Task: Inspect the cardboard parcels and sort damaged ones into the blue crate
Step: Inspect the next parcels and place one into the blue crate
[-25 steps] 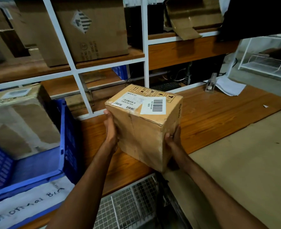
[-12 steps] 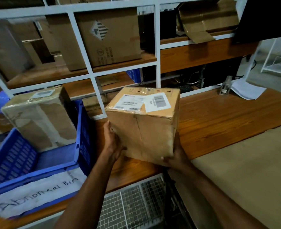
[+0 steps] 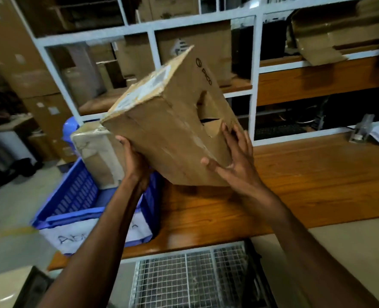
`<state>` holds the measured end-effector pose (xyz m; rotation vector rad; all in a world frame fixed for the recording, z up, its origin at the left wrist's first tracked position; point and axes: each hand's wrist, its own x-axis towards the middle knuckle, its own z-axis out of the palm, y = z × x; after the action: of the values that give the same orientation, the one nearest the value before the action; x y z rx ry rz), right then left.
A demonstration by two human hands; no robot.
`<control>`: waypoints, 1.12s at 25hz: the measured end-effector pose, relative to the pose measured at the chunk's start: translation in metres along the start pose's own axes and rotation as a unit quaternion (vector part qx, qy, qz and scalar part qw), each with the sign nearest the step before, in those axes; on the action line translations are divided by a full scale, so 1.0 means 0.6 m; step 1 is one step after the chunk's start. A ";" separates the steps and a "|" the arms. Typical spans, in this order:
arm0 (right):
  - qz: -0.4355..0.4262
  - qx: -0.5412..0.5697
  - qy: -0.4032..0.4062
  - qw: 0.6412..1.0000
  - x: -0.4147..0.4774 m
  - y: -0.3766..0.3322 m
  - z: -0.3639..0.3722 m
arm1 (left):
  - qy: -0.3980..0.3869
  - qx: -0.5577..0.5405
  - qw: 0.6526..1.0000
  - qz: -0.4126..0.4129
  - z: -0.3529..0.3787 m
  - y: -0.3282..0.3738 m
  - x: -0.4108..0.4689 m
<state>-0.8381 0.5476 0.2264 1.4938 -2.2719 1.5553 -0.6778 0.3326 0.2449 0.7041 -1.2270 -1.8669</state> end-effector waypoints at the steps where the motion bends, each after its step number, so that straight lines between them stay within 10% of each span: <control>1: -0.016 0.038 -0.005 0.999 0.009 -0.010 0.001 | 0.025 -0.002 1.000 -0.002 -0.012 0.014 0.001; 5: -0.050 0.081 0.000 0.995 0.048 -0.023 0.008 | 0.042 -0.003 0.999 0.025 -0.053 0.051 0.021; 13: 0.153 0.114 -0.057 0.980 0.035 0.039 0.003 | 0.038 0.032 0.998 0.035 0.028 -0.010 0.102; 23: 0.339 0.050 0.114 0.932 -0.099 0.166 0.129 | -0.219 0.059 0.973 -0.049 0.070 -0.177 0.010; 28: 0.428 0.056 0.173 0.885 -0.142 0.117 0.225 | -0.163 0.184 0.969 0.013 0.061 -0.209 -0.001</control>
<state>-0.7774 0.5118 0.0668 0.0870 -2.7644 1.9089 -0.7444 0.3802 0.1432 0.5804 -1.8170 -1.7983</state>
